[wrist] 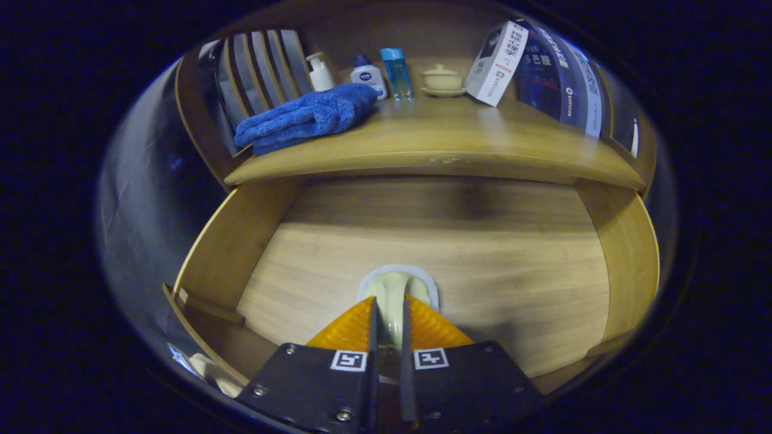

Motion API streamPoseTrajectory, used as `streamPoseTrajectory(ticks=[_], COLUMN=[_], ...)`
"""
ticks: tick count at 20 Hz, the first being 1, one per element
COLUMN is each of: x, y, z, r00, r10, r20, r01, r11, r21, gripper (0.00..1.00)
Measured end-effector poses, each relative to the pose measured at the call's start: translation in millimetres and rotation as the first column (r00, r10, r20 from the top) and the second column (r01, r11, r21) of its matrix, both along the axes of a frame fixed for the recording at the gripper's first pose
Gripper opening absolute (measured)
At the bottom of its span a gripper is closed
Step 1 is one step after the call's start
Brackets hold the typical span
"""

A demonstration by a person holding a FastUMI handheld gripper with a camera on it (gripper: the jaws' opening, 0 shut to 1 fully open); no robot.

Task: Pull open the drawer, take out the items inside it, and place them on the countertop above the cabinet.

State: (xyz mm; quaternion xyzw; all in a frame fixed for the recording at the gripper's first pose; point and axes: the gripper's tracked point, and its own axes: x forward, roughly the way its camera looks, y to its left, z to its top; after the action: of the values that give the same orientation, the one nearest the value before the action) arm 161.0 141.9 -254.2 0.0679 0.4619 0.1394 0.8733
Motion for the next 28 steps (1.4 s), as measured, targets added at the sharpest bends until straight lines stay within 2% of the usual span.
streamPoseTrajectory(ticks=[3,6,11,15,21,28], x=[8.1,23.1,46.9,83.3,141.7,171.2], y=[2.9,-0.8,-7.5,-24.0,-30.5,-23.7], z=[15.4,51.2,109.7,138.4,139.3,129.3], r00=[0.997,0.984,0.961,0.927,0.903,0.892], r10=[-0.005,-0.033,-0.047,-0.104,-0.142,-0.166], r20=[0.077,0.175,0.273,0.359,0.406,0.421], r01=[0.004,0.026,0.025,0.077,0.128,0.146], r11=[1.000,0.999,0.996,0.993,0.990,0.986], r21=[0.019,0.041,0.083,0.088,0.062,0.079], gripper=[0.14,0.15,0.14,0.14,0.14,0.14])
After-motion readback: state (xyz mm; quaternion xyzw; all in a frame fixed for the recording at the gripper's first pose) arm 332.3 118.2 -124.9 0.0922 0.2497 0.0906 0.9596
